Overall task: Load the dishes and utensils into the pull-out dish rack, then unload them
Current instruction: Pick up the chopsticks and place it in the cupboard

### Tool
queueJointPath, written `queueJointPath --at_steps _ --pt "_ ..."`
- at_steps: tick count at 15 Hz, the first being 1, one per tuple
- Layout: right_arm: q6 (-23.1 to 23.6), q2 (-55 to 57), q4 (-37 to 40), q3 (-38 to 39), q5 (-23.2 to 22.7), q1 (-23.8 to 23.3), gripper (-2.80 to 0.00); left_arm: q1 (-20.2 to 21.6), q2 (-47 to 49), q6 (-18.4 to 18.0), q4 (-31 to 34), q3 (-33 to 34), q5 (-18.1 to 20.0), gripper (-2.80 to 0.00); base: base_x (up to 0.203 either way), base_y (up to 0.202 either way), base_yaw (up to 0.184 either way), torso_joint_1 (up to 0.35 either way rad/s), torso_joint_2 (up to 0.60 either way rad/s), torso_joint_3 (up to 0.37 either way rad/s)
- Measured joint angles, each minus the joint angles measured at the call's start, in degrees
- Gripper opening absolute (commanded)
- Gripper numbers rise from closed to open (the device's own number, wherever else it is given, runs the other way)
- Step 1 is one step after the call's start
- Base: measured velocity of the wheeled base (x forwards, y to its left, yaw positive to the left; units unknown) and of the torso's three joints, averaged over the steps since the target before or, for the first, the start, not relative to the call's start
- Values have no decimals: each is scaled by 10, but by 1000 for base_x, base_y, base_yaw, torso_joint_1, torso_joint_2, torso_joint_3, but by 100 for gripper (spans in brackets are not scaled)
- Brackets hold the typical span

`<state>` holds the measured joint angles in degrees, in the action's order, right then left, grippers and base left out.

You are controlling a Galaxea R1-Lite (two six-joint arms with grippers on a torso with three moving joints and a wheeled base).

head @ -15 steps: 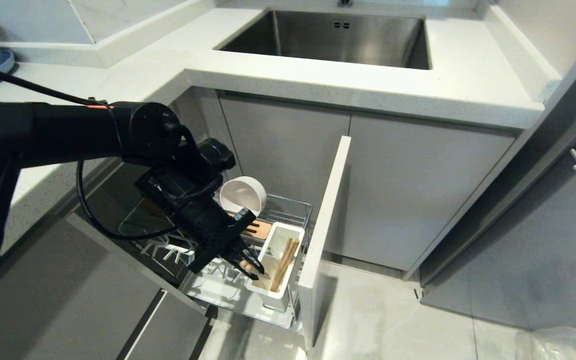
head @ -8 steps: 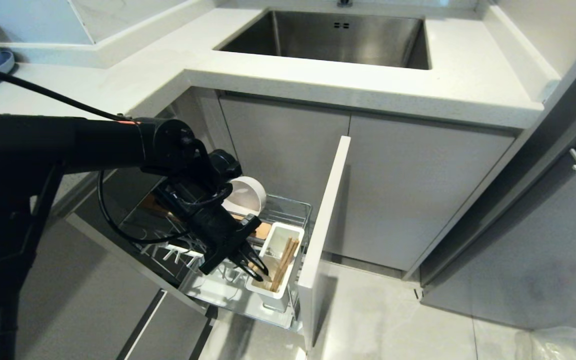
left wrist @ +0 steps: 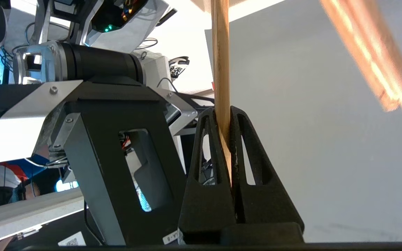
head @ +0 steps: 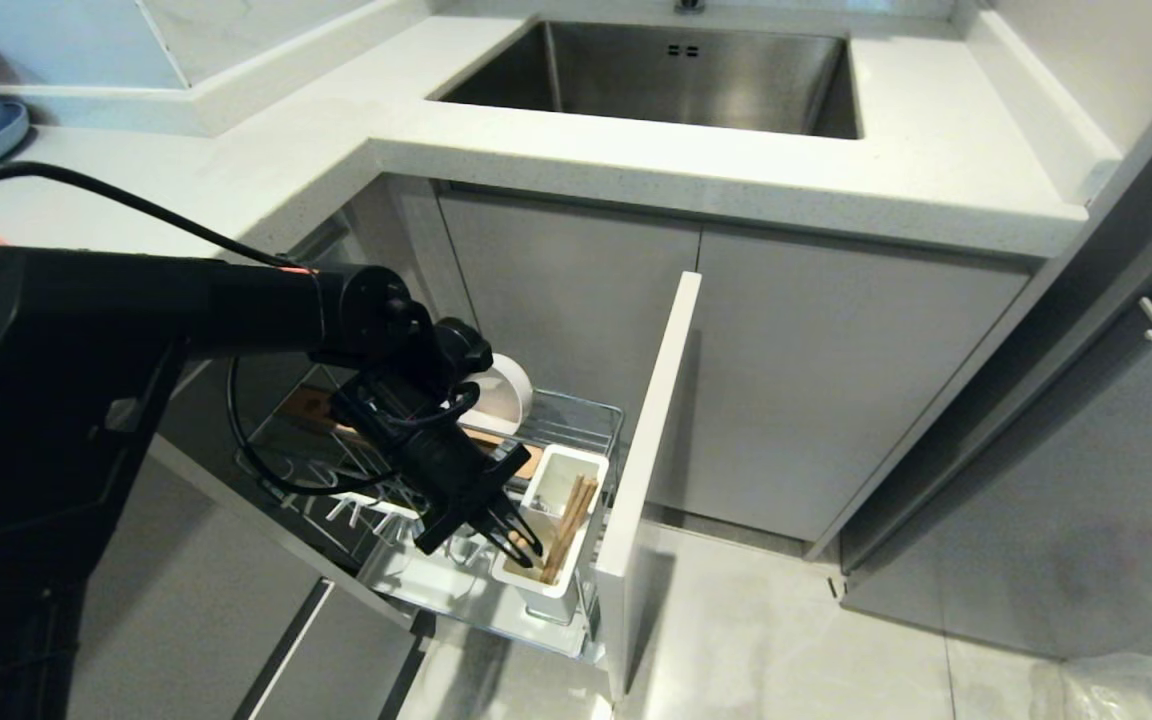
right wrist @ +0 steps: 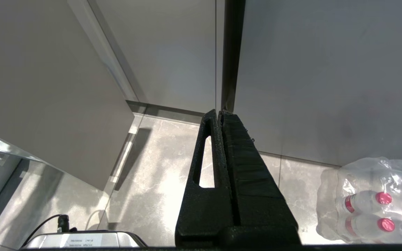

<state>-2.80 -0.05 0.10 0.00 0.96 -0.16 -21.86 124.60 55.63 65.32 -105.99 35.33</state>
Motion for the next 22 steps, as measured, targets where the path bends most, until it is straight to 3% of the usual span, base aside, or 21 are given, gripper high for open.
queueJointPath --at_steps 22 --pt "0 0 0 0 0 0 -280 11 29 -13 -15 2 -1 -280 0 0 0 0 0 0"
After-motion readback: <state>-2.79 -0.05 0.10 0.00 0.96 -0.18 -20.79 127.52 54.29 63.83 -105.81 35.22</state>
